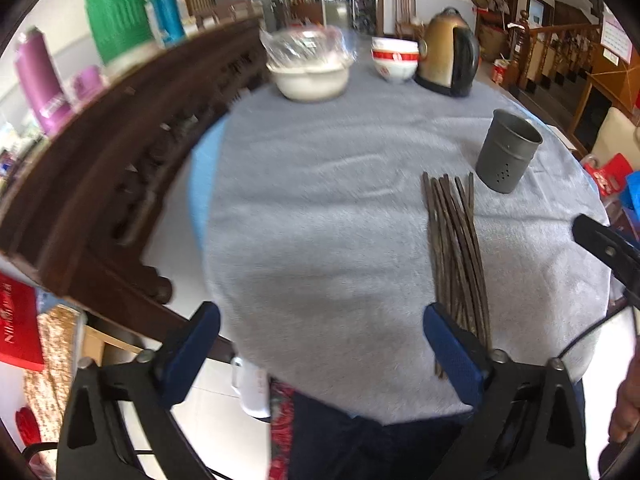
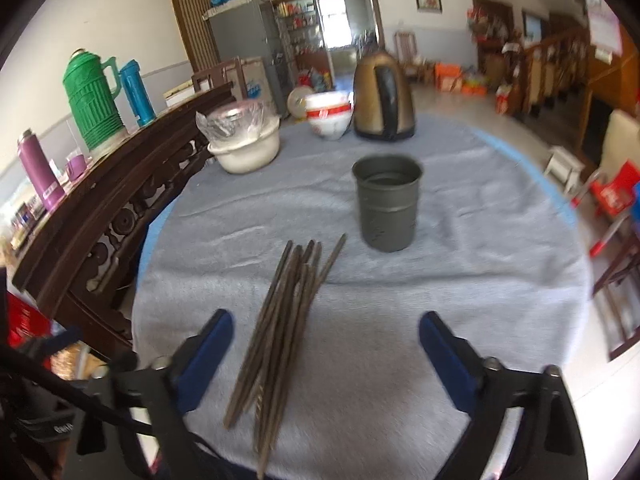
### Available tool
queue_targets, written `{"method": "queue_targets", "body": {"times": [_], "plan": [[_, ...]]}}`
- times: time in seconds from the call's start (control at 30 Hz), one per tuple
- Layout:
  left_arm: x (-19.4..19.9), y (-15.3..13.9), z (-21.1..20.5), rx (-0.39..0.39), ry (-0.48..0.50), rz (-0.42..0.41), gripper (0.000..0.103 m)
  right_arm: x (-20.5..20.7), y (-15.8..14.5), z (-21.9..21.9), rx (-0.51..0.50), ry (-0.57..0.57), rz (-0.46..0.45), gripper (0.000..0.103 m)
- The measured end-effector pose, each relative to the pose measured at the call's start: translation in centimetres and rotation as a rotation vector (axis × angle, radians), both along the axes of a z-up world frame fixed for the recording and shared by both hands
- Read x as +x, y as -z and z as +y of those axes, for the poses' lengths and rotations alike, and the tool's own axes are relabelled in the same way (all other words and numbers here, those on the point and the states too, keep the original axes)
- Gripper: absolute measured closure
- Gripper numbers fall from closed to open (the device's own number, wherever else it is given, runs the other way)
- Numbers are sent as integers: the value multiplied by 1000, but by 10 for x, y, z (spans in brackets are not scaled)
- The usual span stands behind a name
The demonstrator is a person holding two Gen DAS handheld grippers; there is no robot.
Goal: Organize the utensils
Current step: 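Lower the right gripper onto the chopstick pile while the left gripper approaches it too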
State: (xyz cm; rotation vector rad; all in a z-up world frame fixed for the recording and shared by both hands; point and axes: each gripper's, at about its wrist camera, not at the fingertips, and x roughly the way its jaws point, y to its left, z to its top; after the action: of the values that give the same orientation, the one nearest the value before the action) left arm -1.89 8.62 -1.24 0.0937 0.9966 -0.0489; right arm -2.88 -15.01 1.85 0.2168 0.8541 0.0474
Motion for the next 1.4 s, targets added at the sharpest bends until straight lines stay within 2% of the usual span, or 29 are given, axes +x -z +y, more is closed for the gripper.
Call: {"method": "queue_targets", "body": {"times": [0.03, 0.07, 0.13, 0.2, 0.33, 0.47, 0.57, 0.73, 0.87, 1.03, 1.2, 1.4], "plan": [[7, 4, -1, -10, 4, 15, 14, 11, 7, -2, 19, -5, 24, 28], [15, 9, -2, -18, 9, 32, 17, 25, 17, -3, 41, -10, 59, 33], [28, 16, -5, -36, 22, 60, 30, 45, 32, -5, 83, -23, 113, 48], [40, 22, -7, -63, 39, 85, 33, 68, 48, -5, 109, -29, 160, 54], [62, 30, -9, -96, 45, 122, 36, 99, 66, 0, 127, -36, 197, 63], [82, 36, -10, -122, 43, 159, 36, 130, 82, 5, 150, -35, 241, 64], [93, 38, -10, -119, 40, 164, 36, 148, 93, 7, 141, -28, 271, 69], [106, 44, -12, -125, 46, 184, 36, 161, 106, 7, 139, -33, 312, 84], [115, 46, -17, -129, 67, 198, 36, 160, 105, 3, 150, -35, 299, 95], [128, 45, -34, -168, 116, 218, 45, 145, 96, -11, 177, -34, 267, 94], [142, 51, -65, -205, 183, 249, 46, 128, 88, -29, 215, -10, 236, 94], [159, 61, -93, -229, 198, 298, 46, 110, 81, -48, 255, 7, 198, 94]]}}
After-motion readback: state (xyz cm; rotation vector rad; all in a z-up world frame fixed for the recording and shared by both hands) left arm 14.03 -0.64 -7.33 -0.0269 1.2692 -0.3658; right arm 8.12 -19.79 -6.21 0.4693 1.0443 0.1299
